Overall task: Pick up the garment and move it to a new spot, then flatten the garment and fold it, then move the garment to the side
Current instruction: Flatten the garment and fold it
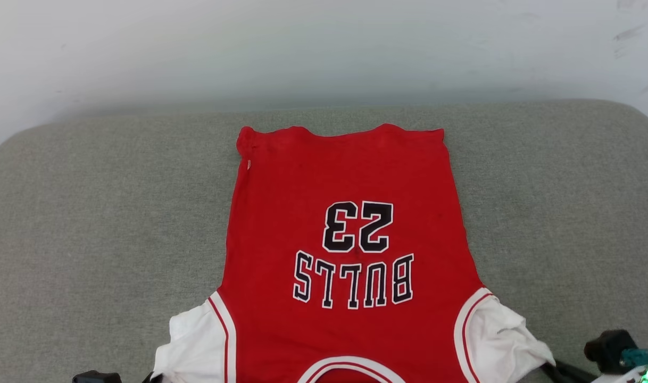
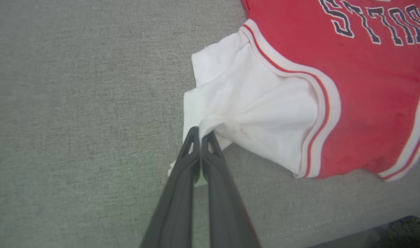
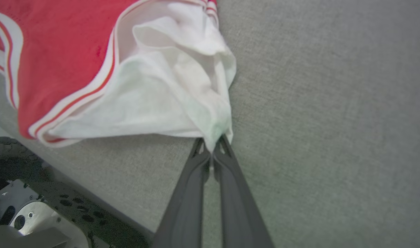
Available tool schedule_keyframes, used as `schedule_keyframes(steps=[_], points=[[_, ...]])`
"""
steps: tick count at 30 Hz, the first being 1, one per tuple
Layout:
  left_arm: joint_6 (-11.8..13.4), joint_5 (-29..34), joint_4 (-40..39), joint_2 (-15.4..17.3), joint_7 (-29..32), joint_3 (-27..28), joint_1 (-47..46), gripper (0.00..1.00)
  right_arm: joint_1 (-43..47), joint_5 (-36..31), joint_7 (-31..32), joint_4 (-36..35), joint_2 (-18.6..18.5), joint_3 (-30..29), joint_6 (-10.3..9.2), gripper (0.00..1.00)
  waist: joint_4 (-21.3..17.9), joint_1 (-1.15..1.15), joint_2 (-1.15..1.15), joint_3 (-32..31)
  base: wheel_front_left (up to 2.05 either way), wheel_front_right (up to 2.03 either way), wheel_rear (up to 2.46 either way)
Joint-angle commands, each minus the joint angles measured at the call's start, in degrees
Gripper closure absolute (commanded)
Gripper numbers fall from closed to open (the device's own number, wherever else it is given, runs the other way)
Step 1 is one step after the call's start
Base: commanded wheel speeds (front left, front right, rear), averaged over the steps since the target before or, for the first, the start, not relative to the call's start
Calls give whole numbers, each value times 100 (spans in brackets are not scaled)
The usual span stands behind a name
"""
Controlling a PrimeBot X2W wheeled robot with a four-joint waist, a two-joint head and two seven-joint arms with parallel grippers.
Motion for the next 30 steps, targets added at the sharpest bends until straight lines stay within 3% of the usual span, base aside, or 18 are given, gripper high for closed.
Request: schedule_keyframes(steps=[1,5,10,15,19,23,30], points=[[34,44,-35,20,-13,24,-92,100,34,-98,28,-76,35,-202,-9,0,4,1,0,36,0,0,0],[77,182,-115,-15,-11,6,-242,100,-140,-272,81,-395,101,-1071,-9,0,21,1,0,166,0,0,0],[176,377,-250,-35,-12,85,-423,100,-692,-588,327,-1051,-119,-2221,-7,0,66,1,0,427,0,0,0],[288,633,-510,57,-13,196,-630,100,-1780,-709,908,-1670,-318,-2801,-7,0,260,1,0,853,0,0,0],[365,863,-752,87,-13,261,-853,100,-2912,-619,1602,-1788,-377,-2768,-7,0,494,1,0,1277,0,0,0],[438,1023,-1045,30,-13,364,-1010,100,-4083,-602,2433,-1513,-185,-2562,-7,0,694,1,0,1755,0,0,0],[521,1378,-1404,-35,-13,414,-1325,100,-5631,-137,4798,-583,-137,-1648,-7,0,1091,1,0,2431,0,0,0]])
